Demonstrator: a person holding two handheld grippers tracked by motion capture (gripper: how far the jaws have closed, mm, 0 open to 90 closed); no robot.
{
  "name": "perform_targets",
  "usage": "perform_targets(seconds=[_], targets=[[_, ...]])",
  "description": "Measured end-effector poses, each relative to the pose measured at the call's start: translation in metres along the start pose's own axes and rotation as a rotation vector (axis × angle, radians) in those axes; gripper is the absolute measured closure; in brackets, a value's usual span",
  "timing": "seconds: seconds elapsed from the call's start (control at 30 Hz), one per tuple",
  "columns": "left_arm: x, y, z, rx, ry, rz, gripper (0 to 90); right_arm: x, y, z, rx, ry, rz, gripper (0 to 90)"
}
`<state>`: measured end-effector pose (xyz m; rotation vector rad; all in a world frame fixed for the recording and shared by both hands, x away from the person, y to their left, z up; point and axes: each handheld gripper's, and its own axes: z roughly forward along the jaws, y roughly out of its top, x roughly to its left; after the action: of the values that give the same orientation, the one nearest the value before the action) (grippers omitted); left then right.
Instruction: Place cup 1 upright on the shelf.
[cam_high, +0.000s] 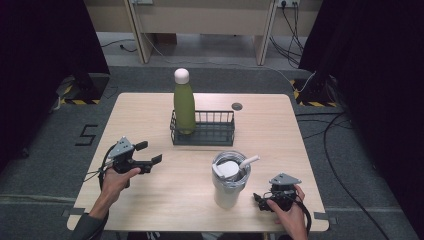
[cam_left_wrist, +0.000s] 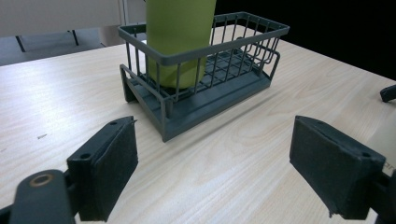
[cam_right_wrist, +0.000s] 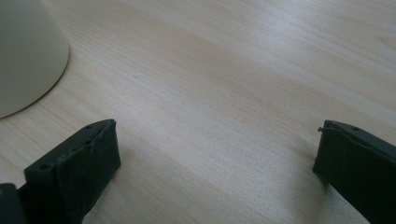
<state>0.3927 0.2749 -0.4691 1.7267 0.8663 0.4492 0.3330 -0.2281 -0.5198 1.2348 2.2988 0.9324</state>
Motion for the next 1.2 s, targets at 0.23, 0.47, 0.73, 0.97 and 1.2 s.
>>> perform_targets(seconds=[0.23,0.47,0.73,0.97,1.2], targets=[[0.001,-0.008,-0.008,0.013,0.007,-0.011,14.9,0.000,0.000,0.000,-0.001,0.000,-0.002,0.2],[-0.002,-0.016,-0.018,0.024,0.007,-0.016,14.9,0.000,0.000,0.000,0.000,-0.001,-0.002,0.2],[-0.011,-0.027,-0.024,0.034,-0.004,-0.012,14.9,0.000,0.000,0.000,0.000,-0.001,-0.001,0.2],[-0.015,-0.037,-0.029,0.051,-0.005,-0.013,14.9,0.000,0.000,0.000,-0.001,-0.001,-0.002,0.2],[-0.016,-0.046,-0.036,0.053,0.003,-0.023,14.9,0.000,0.000,0.000,0.001,-0.001,0.003,0.2]])
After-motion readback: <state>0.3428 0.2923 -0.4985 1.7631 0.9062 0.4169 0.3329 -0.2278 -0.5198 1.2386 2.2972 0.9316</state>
